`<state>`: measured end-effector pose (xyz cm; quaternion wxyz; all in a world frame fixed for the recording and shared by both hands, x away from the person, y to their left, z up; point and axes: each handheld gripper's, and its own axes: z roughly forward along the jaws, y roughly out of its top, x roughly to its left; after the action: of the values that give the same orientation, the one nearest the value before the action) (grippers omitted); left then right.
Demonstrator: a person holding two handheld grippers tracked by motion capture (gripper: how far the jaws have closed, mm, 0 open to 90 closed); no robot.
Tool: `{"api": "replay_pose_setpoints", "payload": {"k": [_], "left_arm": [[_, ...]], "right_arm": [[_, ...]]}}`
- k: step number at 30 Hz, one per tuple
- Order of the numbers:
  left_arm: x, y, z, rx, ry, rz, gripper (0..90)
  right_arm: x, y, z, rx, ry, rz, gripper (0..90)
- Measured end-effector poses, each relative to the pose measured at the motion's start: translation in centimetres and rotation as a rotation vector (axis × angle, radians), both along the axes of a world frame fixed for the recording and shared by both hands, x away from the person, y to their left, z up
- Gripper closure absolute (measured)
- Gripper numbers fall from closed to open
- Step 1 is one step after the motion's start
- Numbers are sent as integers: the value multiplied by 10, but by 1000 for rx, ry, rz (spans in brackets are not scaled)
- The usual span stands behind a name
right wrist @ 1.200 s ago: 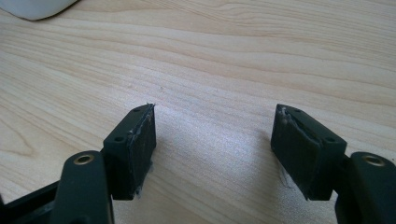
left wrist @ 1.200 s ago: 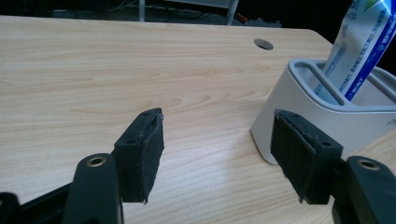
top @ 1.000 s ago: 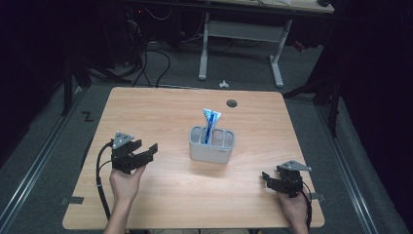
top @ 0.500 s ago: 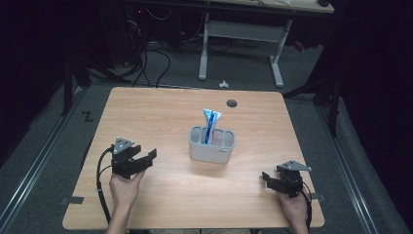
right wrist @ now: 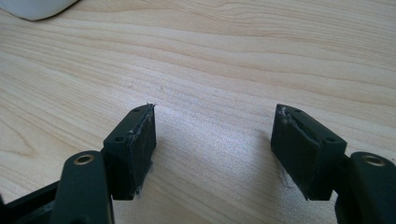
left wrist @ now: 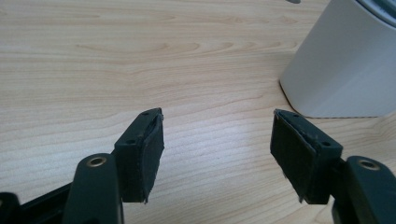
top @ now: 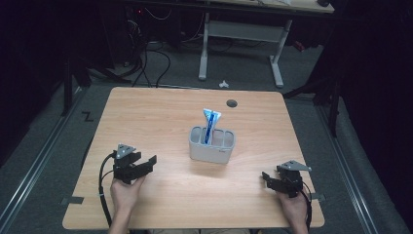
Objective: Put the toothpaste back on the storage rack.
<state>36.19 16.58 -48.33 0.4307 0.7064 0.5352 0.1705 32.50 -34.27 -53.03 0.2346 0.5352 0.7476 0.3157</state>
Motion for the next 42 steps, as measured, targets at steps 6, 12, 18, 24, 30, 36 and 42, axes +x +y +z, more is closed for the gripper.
{"api": "replay_pose_setpoints", "payload": {"k": [6,12,18,24,30,36,42], "left_arm": [[3,3,-14,2,40,13,358],[5,6,-21,4,57,25,358],[7,6,-25,23,66,36,358],[9,2,-32,58,68,49,358],[10,-3,-41,81,58,60,359],[10,-3,-44,90,49,75,362],[13,-5,-48,110,47,85,362]], "right_arm": [[0,0,0,2,1,-1,312],[0,0,0,2,0,-1,312],[0,0,0,2,1,0,312],[0,0,0,2,1,-1,312],[0,0,0,2,1,-2,312],[0,0,0,3,1,-1,313],[0,0,0,6,2,-3,314]]}}
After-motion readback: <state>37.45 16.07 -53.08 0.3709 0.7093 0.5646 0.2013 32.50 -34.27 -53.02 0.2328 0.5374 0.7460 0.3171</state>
